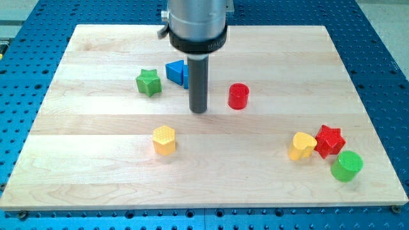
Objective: Move the red circle into the red star
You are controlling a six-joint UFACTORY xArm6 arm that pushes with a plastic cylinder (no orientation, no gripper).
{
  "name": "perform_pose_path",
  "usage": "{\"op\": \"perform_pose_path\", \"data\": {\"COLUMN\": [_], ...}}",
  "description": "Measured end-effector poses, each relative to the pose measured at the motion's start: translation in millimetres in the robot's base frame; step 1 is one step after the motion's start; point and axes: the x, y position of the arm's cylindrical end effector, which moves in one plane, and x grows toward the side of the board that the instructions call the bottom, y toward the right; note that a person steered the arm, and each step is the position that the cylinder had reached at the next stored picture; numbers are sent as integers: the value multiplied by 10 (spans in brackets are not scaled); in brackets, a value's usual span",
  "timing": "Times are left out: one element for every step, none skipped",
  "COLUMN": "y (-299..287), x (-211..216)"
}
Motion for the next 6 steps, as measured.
{"op": "perform_pose_path", "data": {"y": [458,833,1010,1416,1354,1080], "x": [-6,-213,-128,737,698,989]}}
